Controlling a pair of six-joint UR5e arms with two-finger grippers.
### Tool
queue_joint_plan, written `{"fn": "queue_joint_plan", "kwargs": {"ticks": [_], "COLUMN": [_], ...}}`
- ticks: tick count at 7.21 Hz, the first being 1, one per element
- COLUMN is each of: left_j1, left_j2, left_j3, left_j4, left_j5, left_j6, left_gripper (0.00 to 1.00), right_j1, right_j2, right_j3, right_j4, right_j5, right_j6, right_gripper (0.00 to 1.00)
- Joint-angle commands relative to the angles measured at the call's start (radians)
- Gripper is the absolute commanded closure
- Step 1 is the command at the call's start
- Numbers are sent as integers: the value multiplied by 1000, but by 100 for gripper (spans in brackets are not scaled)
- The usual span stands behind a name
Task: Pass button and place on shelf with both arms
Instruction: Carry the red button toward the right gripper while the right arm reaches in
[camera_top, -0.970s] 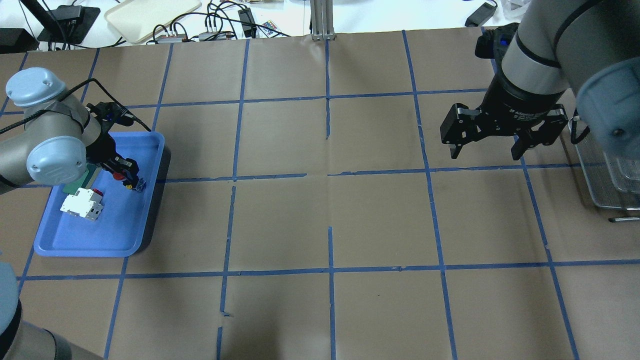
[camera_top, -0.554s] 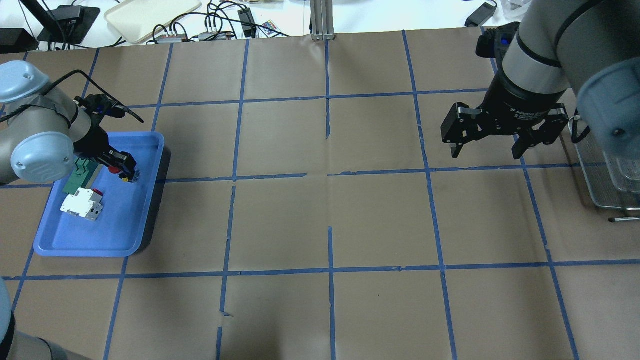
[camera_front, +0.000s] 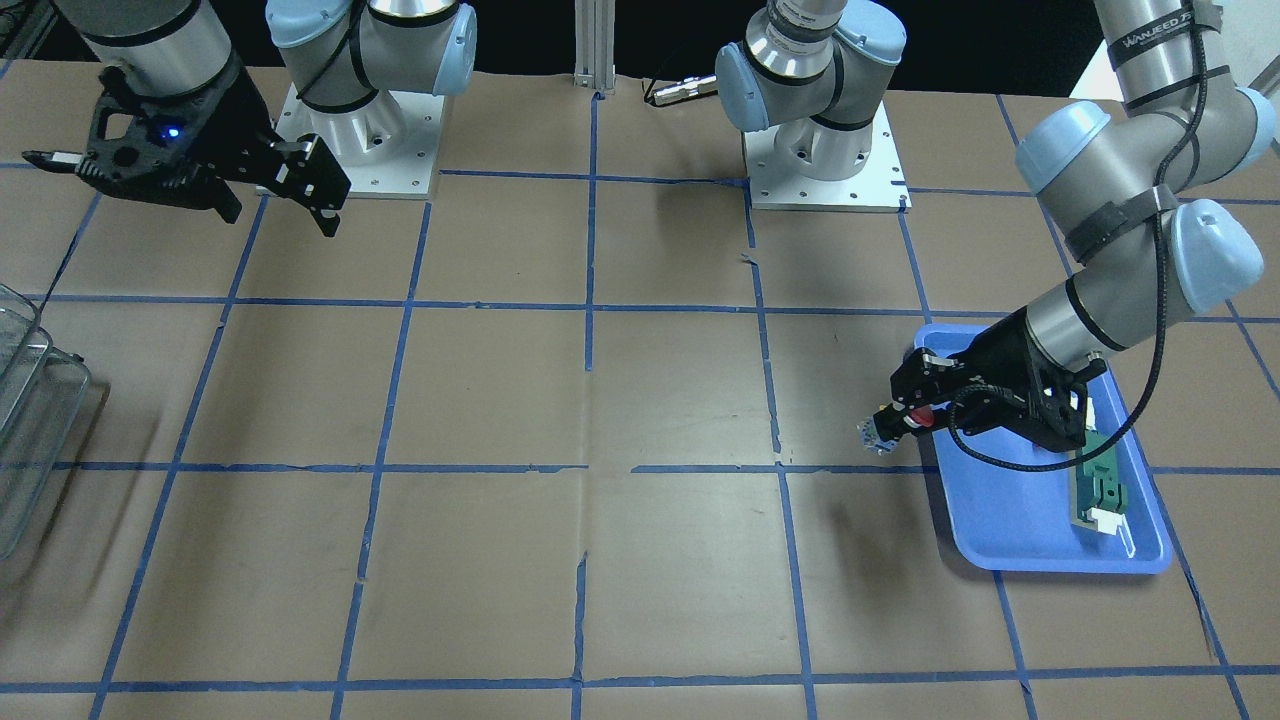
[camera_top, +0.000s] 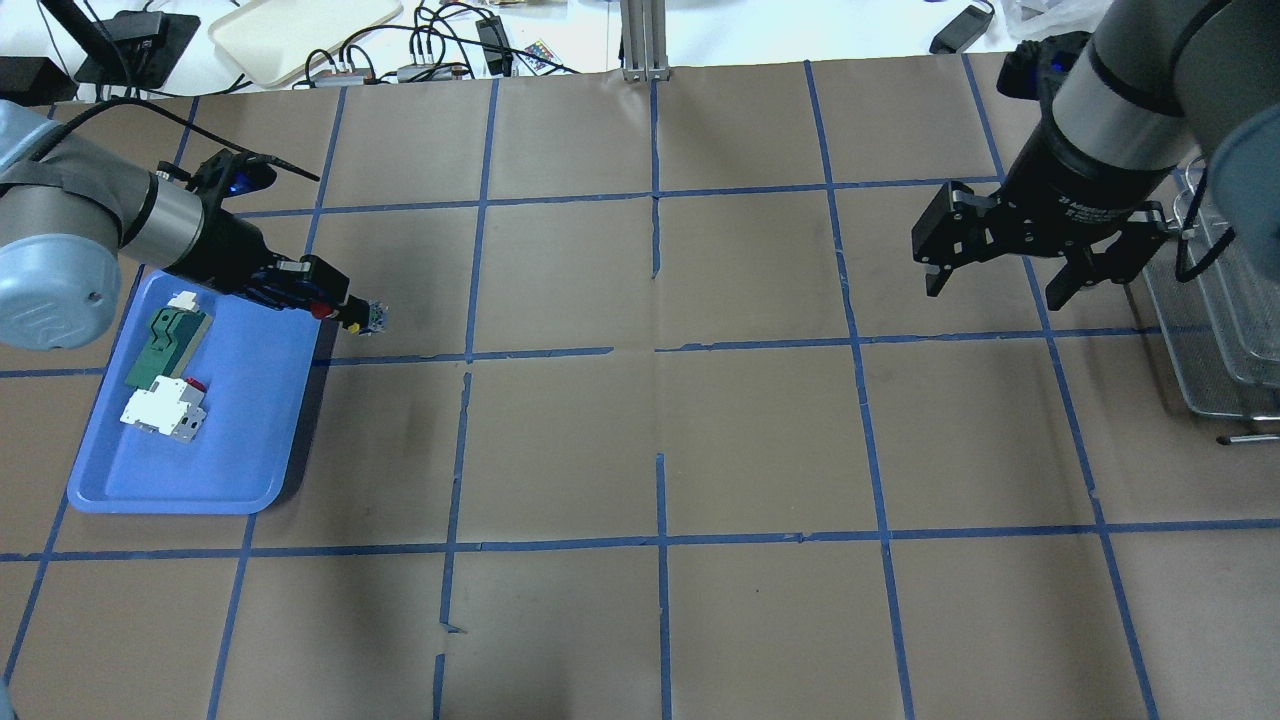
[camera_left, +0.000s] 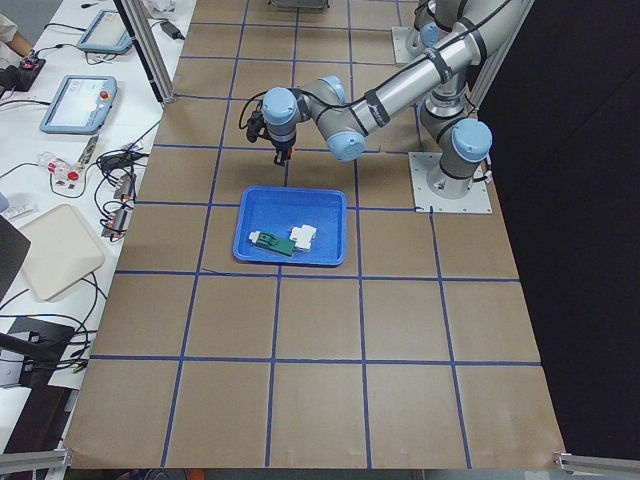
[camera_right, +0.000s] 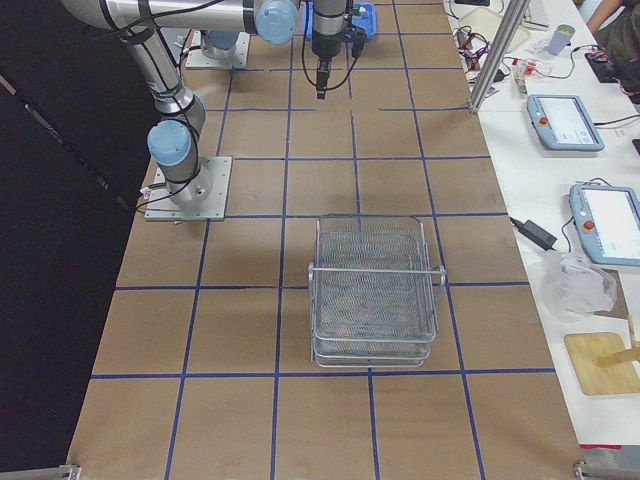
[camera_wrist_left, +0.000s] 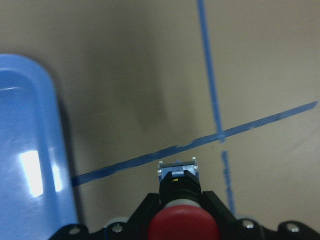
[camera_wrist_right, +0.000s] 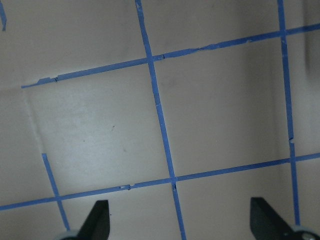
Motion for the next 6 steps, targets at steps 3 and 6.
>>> {"fn": "queue_joint_plan", "kwargs": {"ticks": [3, 6], "left_j1": [-298, -418], "left_j2": [-16, -14], "left_j3": [-3, -8], "left_j4": [81, 153], "left_j5": [-437, -642], "left_j6": [-569, -588], "left_gripper": [100, 100], "right_j1": [-144, -153], "right_j2": [-6, 4], "right_j3": [-9, -9], "right_j4": [91, 88], "right_j5": [234, 458], "right_j6": [119, 384], "right_gripper": [0, 0]}}
